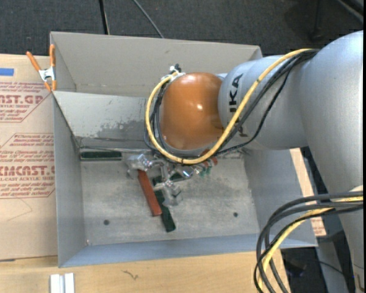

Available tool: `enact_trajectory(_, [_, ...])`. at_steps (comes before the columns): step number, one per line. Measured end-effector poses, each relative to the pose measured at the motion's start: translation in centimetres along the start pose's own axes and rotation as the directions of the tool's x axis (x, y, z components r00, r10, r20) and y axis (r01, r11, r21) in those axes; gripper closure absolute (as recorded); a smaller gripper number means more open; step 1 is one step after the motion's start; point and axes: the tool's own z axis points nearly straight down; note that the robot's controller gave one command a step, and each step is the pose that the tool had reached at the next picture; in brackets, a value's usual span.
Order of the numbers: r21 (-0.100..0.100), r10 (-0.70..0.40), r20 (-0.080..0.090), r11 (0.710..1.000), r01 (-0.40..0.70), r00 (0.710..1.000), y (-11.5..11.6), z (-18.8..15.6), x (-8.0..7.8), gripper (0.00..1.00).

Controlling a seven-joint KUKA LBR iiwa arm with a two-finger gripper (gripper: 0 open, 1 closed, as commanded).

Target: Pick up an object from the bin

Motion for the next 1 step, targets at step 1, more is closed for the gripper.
enact_trajectory(1, [-0.001, -0.439, 0.001, 0.899, 0.439, 0.899, -0.29, -0.12, -2.02, 0.00])
